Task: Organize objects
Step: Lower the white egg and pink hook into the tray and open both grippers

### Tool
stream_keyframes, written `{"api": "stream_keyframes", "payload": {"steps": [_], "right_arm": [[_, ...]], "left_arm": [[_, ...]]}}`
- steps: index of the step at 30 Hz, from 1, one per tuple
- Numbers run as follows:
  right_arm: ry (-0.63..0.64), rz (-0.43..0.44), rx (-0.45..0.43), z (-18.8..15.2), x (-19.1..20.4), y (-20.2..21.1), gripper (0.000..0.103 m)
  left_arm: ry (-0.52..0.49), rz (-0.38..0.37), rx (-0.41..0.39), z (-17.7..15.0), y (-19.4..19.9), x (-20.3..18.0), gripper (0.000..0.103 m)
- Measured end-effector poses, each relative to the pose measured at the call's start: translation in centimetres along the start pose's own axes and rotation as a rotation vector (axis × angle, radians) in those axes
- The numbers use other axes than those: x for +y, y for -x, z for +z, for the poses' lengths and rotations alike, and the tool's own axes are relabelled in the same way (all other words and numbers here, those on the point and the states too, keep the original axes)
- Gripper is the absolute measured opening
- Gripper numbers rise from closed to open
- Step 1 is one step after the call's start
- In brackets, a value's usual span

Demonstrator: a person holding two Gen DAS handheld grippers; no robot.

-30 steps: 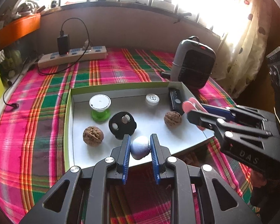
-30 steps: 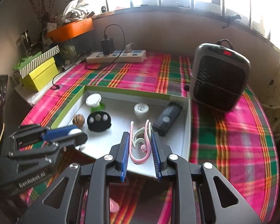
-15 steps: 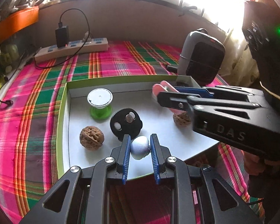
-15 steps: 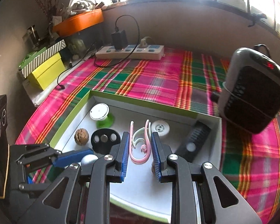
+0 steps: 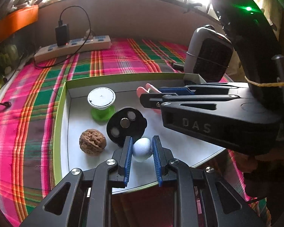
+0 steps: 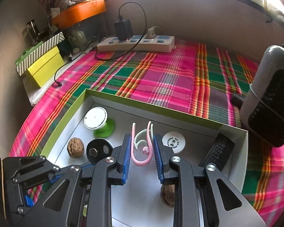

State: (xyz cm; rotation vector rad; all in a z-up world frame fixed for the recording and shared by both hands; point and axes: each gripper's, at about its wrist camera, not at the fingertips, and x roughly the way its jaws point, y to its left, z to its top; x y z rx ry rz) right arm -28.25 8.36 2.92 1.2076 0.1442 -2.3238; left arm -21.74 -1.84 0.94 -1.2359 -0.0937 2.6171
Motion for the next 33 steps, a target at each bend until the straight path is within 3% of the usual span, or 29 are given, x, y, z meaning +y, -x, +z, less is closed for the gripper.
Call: {"api": "stream_keyframes", "payload": {"steps": [33], "right_arm": [[0.001, -0.037, 0.035, -0.2, 0.2, -1.3, 0.025]], "left_arm": [[0.028, -0.003, 0.012, 0.0, -0.6, 0.6, 0.023]]}}
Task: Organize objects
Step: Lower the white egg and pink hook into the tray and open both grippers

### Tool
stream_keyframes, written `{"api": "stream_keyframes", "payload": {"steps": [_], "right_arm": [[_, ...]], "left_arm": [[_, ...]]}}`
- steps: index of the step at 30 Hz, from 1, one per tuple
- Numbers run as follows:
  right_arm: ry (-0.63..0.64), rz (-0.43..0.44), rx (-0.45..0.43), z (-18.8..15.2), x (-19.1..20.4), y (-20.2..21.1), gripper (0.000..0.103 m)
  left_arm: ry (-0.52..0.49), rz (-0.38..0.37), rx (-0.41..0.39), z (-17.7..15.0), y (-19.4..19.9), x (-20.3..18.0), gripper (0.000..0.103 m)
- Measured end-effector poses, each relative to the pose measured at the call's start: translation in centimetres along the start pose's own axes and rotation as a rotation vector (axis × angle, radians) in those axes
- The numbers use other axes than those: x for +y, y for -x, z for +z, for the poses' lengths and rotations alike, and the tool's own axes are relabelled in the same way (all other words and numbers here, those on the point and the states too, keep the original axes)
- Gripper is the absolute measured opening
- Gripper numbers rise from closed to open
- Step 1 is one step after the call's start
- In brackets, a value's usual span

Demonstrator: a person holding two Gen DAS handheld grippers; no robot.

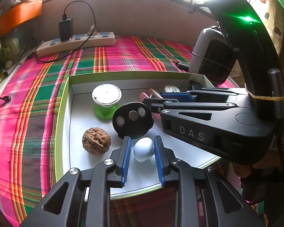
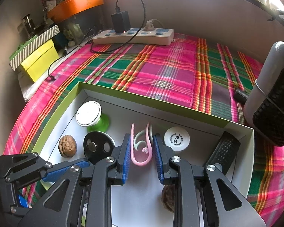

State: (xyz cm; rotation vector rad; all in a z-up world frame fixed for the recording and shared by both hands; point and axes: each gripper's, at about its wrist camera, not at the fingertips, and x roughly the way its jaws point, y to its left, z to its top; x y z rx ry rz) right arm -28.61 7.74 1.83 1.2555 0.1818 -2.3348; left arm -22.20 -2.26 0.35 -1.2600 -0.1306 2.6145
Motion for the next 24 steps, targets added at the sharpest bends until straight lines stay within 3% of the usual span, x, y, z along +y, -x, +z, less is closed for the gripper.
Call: {"api": "stream_keyframes", "payload": {"steps": [24], "right_arm": [[-0.041, -0.014, -0.043, -0.4, 0.4, 2.3, 0.031]], "left_arm": [[0.006, 0.003, -0.031, -0.6, 1.5, -0.4, 0.031]]}}
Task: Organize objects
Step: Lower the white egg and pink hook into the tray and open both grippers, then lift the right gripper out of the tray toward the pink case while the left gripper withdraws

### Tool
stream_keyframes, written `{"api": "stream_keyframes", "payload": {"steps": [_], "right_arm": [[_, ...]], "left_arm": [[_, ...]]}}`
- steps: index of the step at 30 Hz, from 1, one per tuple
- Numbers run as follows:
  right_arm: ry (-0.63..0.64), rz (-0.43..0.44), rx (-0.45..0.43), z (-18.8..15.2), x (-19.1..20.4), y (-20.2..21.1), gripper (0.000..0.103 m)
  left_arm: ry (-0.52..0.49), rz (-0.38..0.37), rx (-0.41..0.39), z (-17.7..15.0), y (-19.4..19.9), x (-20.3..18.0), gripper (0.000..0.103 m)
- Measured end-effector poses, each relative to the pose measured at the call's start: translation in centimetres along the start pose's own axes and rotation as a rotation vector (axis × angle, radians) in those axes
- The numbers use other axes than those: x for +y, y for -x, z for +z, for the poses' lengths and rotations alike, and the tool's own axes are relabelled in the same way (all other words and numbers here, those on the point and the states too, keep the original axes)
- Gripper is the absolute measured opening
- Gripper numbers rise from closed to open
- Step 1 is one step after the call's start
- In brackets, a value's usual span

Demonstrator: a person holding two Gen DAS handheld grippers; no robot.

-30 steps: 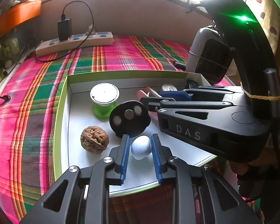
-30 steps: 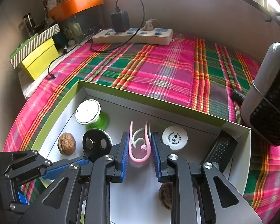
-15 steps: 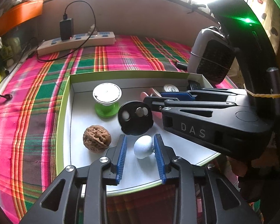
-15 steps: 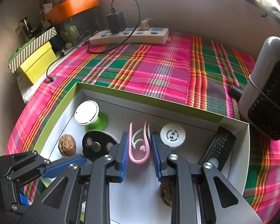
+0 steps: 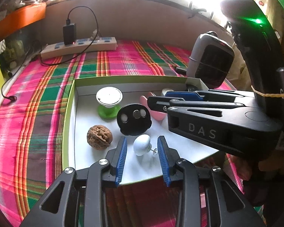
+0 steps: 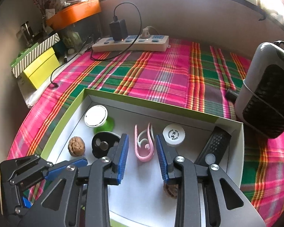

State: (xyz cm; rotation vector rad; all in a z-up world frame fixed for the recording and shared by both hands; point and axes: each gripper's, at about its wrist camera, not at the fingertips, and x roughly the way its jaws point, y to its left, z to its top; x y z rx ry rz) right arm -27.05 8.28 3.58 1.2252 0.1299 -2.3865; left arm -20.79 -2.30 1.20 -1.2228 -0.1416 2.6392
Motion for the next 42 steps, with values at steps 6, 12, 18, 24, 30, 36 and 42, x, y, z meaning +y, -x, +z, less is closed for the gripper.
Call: {"api": "stream_keyframes", "payload": {"steps": [6, 12, 18, 24, 30, 36, 42], "right_arm": [[-0.009, -0.006, -0.022, -0.6, 0.1, 1.4, 0.031], [-0.019, -0.013, -0.05, -1.5, 0.0, 3.2, 0.031], [-0.019, -0.014, -0.079, -2.9, 0.3, 5.1, 0.031], [-0.023, -0.011, -0.098, -4.7, 0.6, 6.8, 0.031], [-0.015, -0.004, -0.11, -7.0, 0.7, 8.2, 0.031], [0.007, 0.021, -0.113, -9.2, 1.1, 9.0, 0.031], [0.029, 0.044, -0.098, -10.8, 1.7, 8.8, 0.032]], "left_arm": [[0.007, 0.012, -0.013, -0.4, 1.2, 0.0, 0.031], [0.006, 0.015, -0.037, -1.0, 2.7, -0.4, 0.031], [0.008, 0.017, -0.053, -1.7, 4.1, -0.5, 0.031], [0.001, 0.015, -0.074, -2.4, 5.5, -0.7, 0.031], [0.005, 0.004, -0.087, -3.2, 6.6, -0.8, 0.031], [0.003, -0.007, -0.082, -4.2, 7.1, -1.0, 0.031], [0.007, -0.014, -0.062, -5.5, 7.2, -0.9, 0.031]]}}
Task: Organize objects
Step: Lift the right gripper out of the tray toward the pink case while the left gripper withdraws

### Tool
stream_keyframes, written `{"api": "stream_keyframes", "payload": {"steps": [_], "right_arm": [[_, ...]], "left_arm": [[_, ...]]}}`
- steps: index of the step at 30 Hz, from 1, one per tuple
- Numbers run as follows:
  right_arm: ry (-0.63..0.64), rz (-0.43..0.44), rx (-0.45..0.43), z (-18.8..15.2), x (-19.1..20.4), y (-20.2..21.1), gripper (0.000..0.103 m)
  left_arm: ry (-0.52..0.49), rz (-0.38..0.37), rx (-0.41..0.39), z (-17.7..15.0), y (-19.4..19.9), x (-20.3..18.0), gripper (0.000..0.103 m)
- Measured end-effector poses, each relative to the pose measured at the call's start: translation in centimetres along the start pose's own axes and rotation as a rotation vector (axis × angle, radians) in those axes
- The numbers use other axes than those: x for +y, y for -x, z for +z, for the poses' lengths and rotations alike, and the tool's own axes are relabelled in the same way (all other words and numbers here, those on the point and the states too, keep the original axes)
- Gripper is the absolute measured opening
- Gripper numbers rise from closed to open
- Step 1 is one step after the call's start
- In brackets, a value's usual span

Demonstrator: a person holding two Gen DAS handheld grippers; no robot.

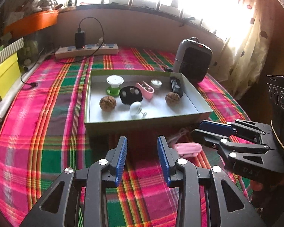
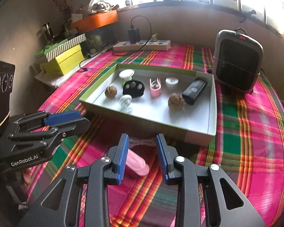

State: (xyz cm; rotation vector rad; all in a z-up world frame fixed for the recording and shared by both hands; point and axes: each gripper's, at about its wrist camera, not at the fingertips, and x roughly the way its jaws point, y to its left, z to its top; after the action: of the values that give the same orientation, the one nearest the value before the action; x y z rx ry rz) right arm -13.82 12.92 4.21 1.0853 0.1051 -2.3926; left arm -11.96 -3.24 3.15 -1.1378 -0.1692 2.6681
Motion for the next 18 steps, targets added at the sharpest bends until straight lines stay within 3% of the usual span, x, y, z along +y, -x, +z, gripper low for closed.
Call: {"api": "stream_keyframes", "payload": {"steps": [3, 18], "right_arm": [[0.017, 0.028, 0.007, -0.6, 0.5, -0.3, 0.038], [0.044, 0.055, 0.076, -2.1, 1.3, -1.9, 0.038]], "left_arm": [[0.001, 0.0, 0.009, -0.4, 0.0, 0.1, 0.031], [0.018, -0.008, 0.023, -1.2, -0.1, 0.7, 0.031]]}}
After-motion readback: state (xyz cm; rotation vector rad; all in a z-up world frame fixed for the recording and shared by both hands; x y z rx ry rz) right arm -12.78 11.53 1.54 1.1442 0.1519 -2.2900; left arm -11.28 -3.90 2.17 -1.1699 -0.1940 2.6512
